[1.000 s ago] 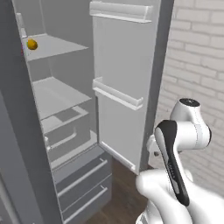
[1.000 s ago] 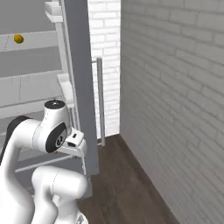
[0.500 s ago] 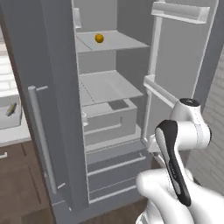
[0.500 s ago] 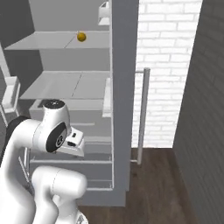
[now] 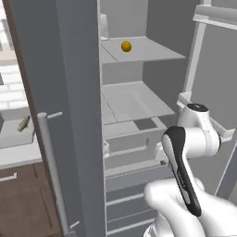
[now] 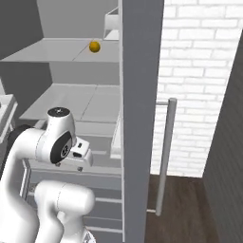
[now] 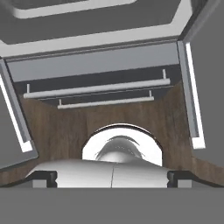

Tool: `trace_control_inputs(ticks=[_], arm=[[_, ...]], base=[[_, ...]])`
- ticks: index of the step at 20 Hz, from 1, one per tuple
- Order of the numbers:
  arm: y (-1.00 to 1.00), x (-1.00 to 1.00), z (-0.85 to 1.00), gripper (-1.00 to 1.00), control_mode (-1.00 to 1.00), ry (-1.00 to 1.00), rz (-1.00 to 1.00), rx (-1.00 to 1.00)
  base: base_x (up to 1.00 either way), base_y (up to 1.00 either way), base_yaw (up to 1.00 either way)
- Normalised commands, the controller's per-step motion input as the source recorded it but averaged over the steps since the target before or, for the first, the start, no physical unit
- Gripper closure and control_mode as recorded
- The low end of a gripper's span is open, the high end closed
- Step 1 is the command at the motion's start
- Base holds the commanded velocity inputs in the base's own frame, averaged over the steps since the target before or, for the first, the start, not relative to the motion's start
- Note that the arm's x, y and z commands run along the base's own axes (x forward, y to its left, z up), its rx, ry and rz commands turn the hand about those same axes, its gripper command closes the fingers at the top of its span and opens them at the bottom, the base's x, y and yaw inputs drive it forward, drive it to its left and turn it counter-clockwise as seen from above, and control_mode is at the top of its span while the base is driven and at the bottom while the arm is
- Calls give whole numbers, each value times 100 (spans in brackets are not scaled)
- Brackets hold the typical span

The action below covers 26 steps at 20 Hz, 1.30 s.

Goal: Place one lemon and one fish in each tupperware on the nearby counter, to pack two identical lunches.

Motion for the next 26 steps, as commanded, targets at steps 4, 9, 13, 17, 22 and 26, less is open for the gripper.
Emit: trace_control_inputs(ticks=[4,9,13,17,22,26], arm=[[0,0,0,-100,100,0,0,0],[0,0,0,-100,100,0,0,0],[0,0,0,-100,100,0,0,0],[0,0,0,-100,100,0,0,0],[0,0,0,-100,100,0,0,0],[0,0,0,-100,100,0,0,0]], base=[[-32,-13,40],[12,-39,28],[54,-8,5],[61,2,0],[14,0,0],[0,0,0]])
